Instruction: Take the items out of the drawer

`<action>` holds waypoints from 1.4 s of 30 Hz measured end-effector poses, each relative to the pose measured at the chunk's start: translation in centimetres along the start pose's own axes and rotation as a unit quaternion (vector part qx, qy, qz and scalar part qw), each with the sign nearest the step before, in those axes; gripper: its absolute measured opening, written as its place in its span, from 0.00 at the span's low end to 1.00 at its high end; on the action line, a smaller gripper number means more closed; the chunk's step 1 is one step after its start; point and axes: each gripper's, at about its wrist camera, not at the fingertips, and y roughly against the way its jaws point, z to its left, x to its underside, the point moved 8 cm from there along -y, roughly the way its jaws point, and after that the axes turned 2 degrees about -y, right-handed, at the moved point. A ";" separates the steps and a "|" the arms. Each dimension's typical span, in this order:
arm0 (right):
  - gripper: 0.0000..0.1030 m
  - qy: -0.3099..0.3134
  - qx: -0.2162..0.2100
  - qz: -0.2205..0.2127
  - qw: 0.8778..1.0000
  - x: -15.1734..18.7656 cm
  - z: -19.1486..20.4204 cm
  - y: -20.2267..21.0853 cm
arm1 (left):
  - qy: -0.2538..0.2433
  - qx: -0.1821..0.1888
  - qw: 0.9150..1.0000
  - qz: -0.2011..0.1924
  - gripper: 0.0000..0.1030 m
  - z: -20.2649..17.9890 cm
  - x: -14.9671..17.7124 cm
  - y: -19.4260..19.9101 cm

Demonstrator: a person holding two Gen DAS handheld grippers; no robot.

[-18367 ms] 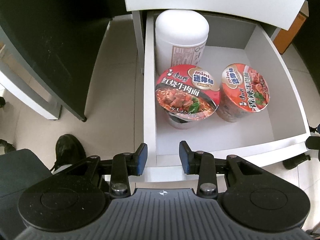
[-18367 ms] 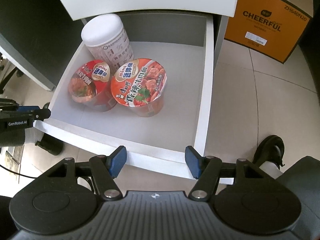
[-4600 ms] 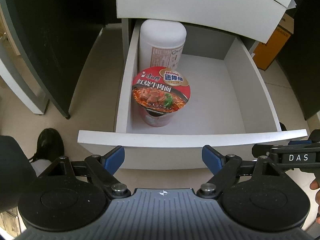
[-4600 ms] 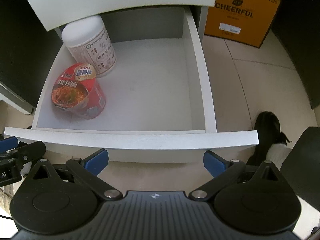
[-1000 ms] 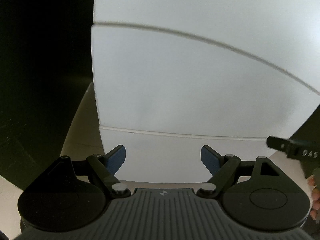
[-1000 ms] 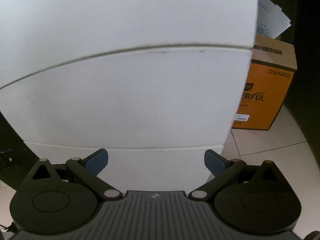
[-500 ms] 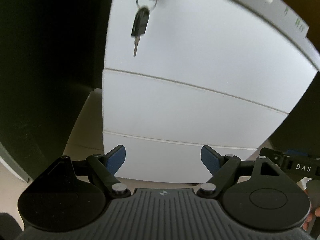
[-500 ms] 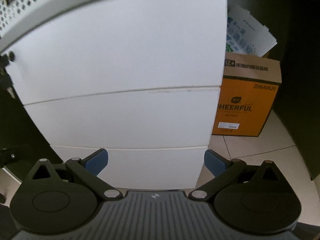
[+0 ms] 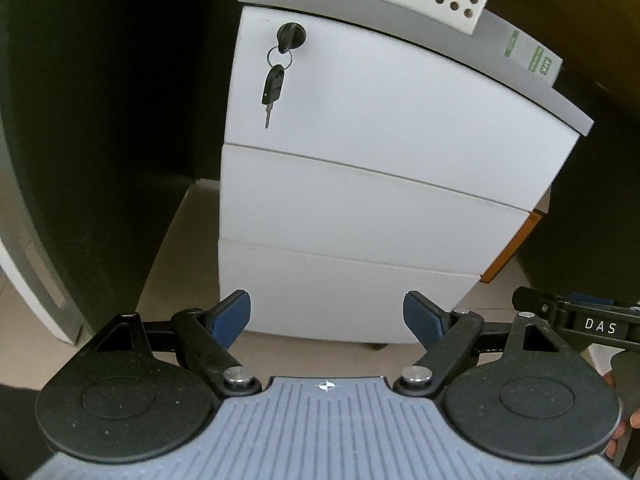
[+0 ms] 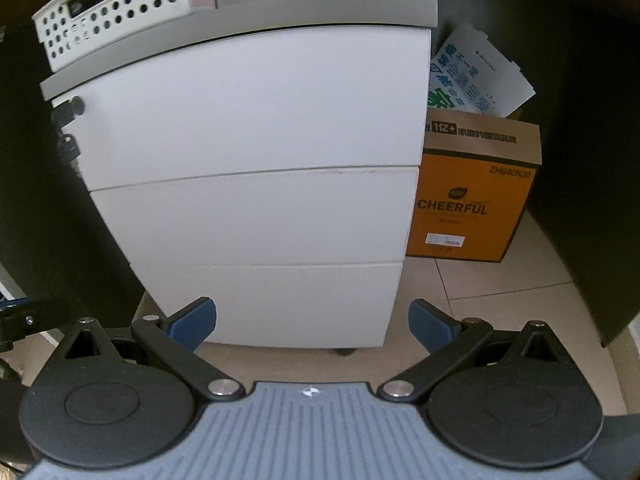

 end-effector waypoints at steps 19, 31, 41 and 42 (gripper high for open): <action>1.00 0.002 0.010 0.001 1.000 5.2 1.7 4.4 | -0.050 0.003 0.999 -0.017 0.89 -2.1 3.4 3.5; 1.00 0.002 0.014 0.004 1.000 6.8 1.6 5.0 | -0.051 0.001 0.998 -0.026 0.97 -1.2 4.5 4.1; 1.00 0.011 -0.002 0.006 1.000 7.3 2.0 5.2 | -0.064 0.001 0.998 -0.029 0.98 -1.2 4.7 4.2; 1.00 0.014 -0.002 0.006 1.000 7.3 2.0 5.1 | -0.065 0.000 0.998 -0.028 0.98 -1.2 4.7 4.2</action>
